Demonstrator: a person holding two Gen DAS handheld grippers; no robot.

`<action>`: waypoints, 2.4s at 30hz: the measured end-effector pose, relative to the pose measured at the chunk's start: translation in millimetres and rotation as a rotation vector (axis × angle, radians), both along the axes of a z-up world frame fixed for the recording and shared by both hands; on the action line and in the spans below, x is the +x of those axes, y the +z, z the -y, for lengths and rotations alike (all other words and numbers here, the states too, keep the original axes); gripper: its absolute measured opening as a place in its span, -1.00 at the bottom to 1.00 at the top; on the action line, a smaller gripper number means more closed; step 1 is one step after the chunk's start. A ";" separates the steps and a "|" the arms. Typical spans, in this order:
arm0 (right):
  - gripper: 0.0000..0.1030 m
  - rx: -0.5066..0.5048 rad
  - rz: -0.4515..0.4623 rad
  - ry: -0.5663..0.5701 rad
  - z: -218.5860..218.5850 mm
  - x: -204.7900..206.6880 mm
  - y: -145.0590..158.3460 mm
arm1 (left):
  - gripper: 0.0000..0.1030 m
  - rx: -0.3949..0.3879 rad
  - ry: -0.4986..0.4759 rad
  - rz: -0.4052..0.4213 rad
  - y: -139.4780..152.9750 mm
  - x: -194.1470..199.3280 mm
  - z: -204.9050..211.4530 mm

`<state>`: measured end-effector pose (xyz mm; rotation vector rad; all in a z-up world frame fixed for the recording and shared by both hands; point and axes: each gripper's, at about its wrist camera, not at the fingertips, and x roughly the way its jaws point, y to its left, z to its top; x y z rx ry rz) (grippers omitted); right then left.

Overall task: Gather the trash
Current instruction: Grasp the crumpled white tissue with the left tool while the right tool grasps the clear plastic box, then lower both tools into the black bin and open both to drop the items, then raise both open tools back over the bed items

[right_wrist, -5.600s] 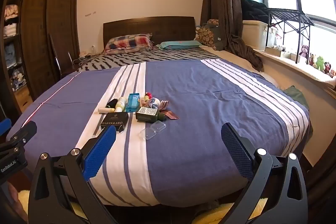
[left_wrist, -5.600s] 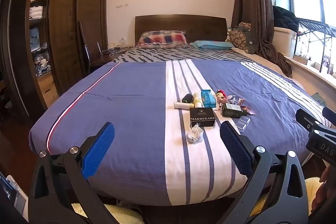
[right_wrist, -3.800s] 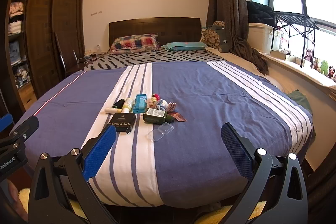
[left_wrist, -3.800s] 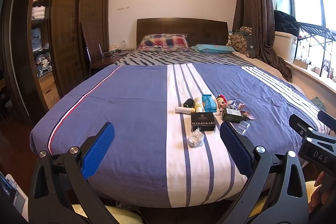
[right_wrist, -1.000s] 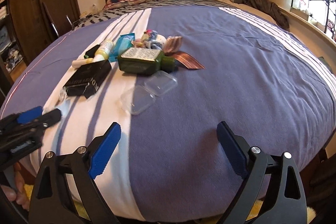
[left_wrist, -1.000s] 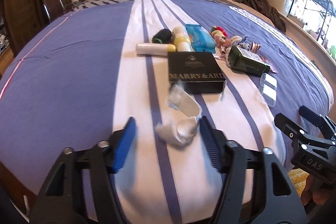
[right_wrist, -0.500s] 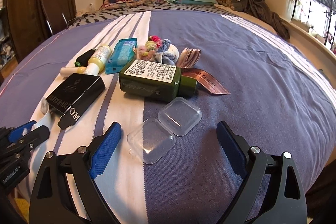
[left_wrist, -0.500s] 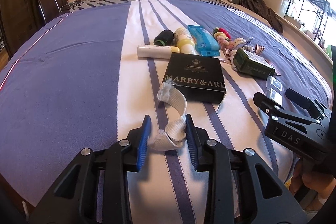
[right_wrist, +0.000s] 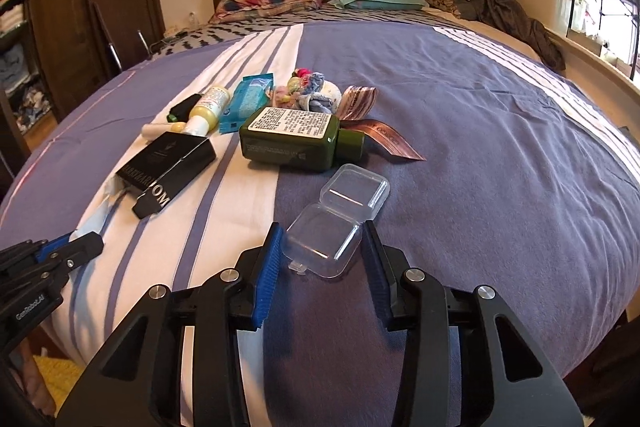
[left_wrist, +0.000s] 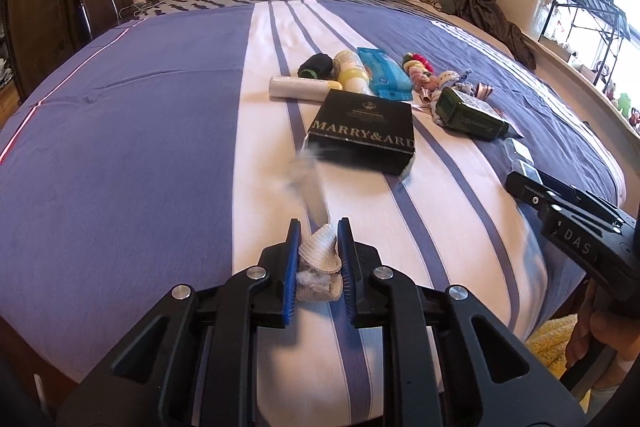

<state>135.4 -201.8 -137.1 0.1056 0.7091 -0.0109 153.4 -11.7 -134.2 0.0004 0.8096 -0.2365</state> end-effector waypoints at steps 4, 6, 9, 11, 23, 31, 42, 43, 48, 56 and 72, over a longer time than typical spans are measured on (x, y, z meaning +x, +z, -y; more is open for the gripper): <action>-0.22 0.015 0.014 0.024 1.3 -26.4 7.7 | -0.67 0.019 0.000 0.019 7.6 -21.1 -0.5; -0.22 0.016 0.026 0.035 0.6 -41.8 12.0 | -0.67 0.024 0.001 0.028 11.2 -32.9 -2.0; -0.22 0.046 0.038 0.067 0.8 -65.3 17.6 | -0.67 0.022 -0.005 0.043 16.6 -51.3 -2.7; -0.22 0.069 0.040 0.099 1.4 -79.6 19.9 | -0.67 0.011 -0.021 0.050 21.0 -67.6 -2.2; -0.21 0.079 -0.031 0.219 -24.5 -146.4 0.9 | -0.67 -0.012 -0.089 -0.006 -0.4 -141.7 12.1; -0.21 0.108 -0.175 0.234 -28.3 -152.7 -44.8 | -0.67 -0.036 -0.130 -0.178 -60.5 -149.2 18.7; -0.21 0.183 -0.434 0.247 -32.7 -134.0 -131.8 | -0.67 -0.018 -0.189 -0.397 -146.7 -135.0 32.4; -0.21 0.191 -0.453 0.246 -32.4 -132.8 -138.4 | -0.67 -0.016 -0.190 -0.407 -151.1 -133.3 32.8; -0.21 0.211 -0.497 0.228 -29.4 -127.9 -154.2 | -0.66 -0.012 -0.190 -0.459 -170.5 -127.3 33.1; -0.02 0.206 -0.493 0.213 -30.4 -117.6 -153.4 | -0.38 0.013 -0.183 -0.470 -176.5 -129.1 32.1; 0.74 0.128 -0.260 0.096 2.3 -126.0 -75.8 | 0.83 0.049 -0.112 -0.278 -108.7 -132.8 14.4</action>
